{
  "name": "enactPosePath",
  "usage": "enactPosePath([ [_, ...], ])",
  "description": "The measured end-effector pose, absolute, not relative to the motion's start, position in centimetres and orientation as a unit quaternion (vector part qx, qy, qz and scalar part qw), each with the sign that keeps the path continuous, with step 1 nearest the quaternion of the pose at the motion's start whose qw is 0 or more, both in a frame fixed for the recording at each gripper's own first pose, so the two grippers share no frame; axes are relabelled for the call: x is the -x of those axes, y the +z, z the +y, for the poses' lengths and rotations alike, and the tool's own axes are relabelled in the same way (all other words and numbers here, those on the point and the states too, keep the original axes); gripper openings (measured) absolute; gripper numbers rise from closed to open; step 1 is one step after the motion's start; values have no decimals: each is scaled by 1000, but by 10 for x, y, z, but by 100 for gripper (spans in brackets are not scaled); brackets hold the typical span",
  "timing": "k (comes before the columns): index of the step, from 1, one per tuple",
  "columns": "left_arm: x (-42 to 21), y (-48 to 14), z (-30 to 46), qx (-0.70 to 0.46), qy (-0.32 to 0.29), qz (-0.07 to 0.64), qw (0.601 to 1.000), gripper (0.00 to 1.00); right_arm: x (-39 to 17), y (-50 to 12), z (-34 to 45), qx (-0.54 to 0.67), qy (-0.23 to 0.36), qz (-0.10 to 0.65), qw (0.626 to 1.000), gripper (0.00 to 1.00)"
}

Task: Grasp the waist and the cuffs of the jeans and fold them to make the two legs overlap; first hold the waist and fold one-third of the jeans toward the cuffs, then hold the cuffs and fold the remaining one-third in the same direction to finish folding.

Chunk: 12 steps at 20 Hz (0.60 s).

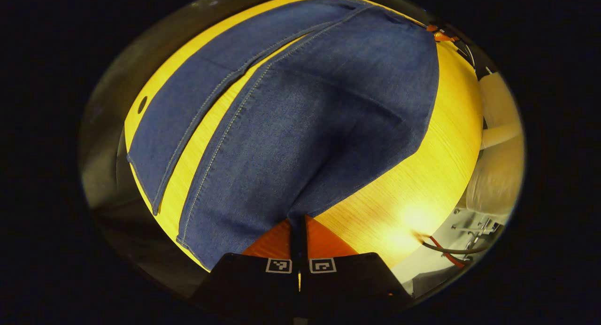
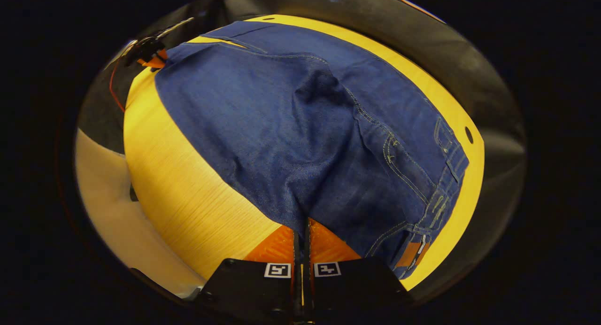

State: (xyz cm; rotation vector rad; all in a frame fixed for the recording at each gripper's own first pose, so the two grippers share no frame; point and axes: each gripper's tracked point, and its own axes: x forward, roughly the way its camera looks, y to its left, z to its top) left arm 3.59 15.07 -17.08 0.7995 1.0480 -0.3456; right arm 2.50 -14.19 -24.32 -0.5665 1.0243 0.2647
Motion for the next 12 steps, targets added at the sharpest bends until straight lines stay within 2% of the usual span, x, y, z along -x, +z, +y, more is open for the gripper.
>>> enactPosePath([
  [3,-34,-165,156,-372,-113,466,795,0,-24,-242,-149,279,71,478,830,3],
  [7,-39,-138,160,-380,-65,429,817,0,-32,-227,-143,270,17,442,855,3],
  [12,-54,-68,154,-359,-1,381,852,0,-54,-192,-137,260,-34,395,880,3],
])
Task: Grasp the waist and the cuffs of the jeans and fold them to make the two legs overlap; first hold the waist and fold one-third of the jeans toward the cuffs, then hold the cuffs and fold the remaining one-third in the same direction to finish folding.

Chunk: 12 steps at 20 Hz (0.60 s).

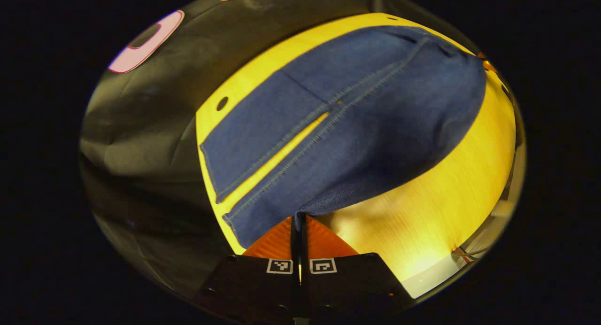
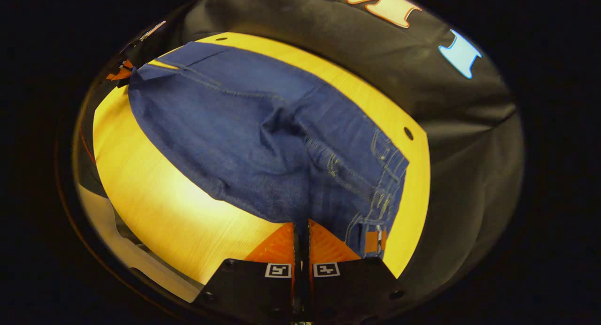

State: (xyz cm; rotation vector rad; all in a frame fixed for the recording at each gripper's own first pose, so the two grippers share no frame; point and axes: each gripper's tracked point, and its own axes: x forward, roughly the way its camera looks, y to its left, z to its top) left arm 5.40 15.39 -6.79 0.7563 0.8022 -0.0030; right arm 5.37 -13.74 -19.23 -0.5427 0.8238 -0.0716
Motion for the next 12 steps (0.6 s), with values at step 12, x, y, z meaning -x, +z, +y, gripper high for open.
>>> enactPosePath([
  [12,-199,8,106,-407,93,306,855,0,-200,-138,-172,217,-78,338,913,0],
])
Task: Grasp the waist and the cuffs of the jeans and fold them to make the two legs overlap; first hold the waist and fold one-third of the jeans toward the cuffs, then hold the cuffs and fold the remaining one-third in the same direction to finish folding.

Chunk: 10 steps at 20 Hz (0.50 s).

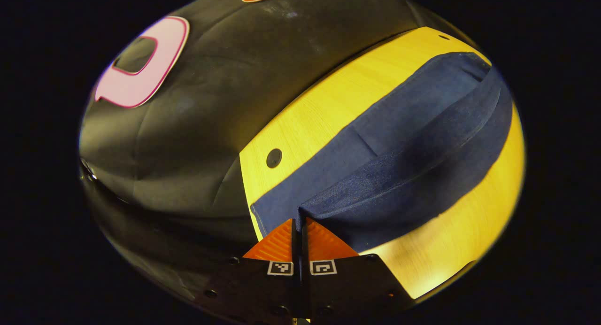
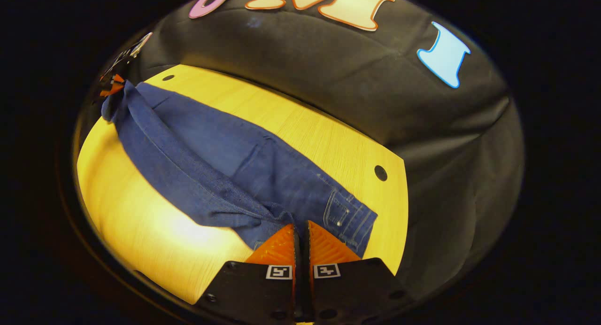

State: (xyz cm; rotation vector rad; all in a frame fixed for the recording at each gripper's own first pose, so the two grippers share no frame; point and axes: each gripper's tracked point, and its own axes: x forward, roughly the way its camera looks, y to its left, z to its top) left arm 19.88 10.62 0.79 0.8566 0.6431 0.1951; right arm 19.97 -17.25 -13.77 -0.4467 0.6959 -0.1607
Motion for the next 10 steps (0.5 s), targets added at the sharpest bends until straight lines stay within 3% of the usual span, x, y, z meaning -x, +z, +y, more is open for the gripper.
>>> enactPosePath([
  [5,-256,10,87,-486,127,266,823,0,-284,-167,-193,199,-79,339,916,2],
  [10,-277,-20,86,-484,135,264,824,0,-306,-208,-199,202,-68,363,907,3],
])
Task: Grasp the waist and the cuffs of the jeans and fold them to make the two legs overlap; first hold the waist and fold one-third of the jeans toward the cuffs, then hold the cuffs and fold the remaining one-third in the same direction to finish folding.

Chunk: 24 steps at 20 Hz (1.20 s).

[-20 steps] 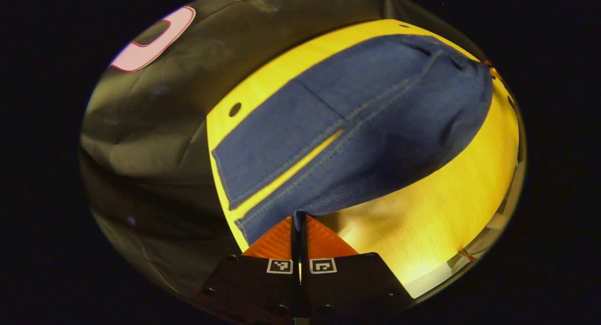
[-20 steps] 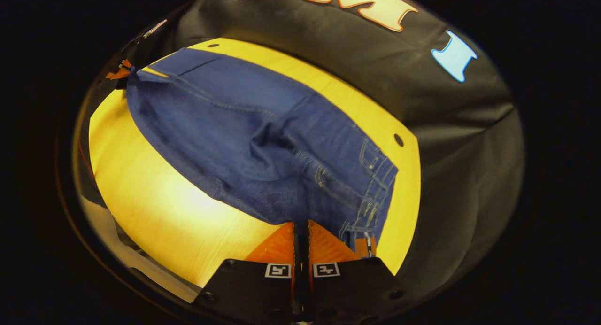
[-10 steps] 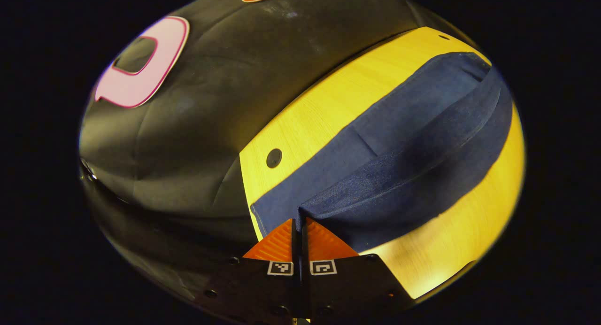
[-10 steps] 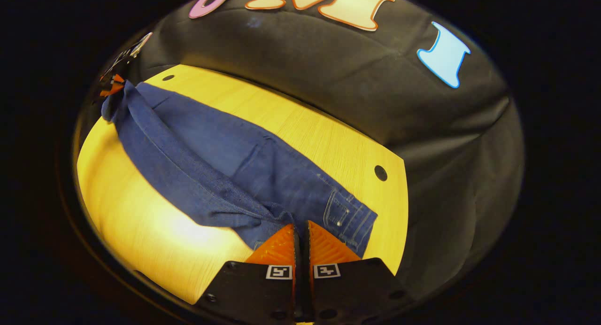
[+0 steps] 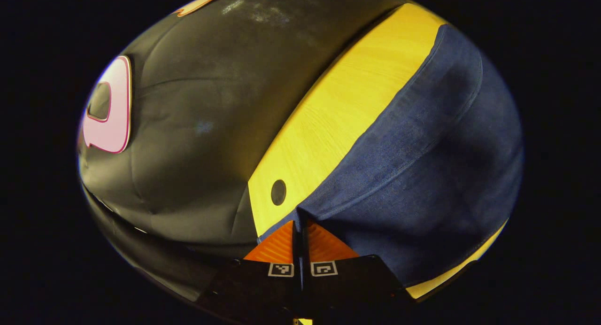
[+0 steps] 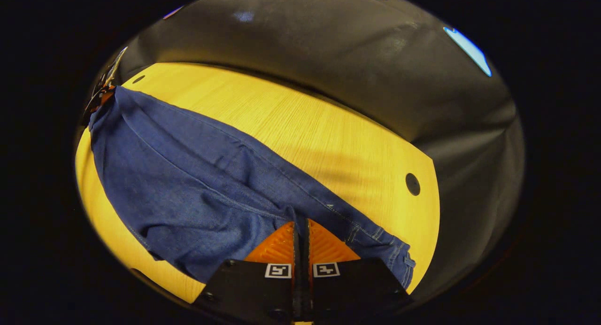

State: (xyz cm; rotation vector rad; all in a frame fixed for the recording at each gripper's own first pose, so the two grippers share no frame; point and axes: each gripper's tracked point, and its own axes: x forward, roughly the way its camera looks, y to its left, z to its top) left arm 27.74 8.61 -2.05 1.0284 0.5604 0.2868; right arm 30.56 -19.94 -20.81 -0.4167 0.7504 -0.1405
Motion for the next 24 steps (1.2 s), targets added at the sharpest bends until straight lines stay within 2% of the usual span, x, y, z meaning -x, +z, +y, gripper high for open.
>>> enactPosePath([
  [1,-278,-26,85,-474,135,264,829,0,-306,-207,-199,210,-68,359,907,3],
  [4,-275,-33,85,-435,147,255,851,0,-305,-206,-202,196,-66,347,915,12],
  [5,-272,-34,83,-422,155,252,857,6,-302,-206,-211,193,-78,343,916,17],
  [8,-255,-26,79,-368,195,216,883,100,-290,-199,-228,128,-89,330,931,67],
  [9,-258,-27,83,-340,200,204,896,94,-283,-192,-229,95,-90,322,938,83],
  [10,-258,-26,81,-312,203,195,907,94,-273,-181,-230,67,-92,313,943,100],
  [16,-266,-30,76,-189,192,174,947,95,-193,-139,-290,-4,-154,257,954,99],
  [20,-267,-29,69,-105,178,164,965,95,-142,-154,-334,-20,-192,271,943,99],
  [24,-266,-25,67,-60,178,162,969,96,-131,-180,-357,-77,-210,277,935,100],
])
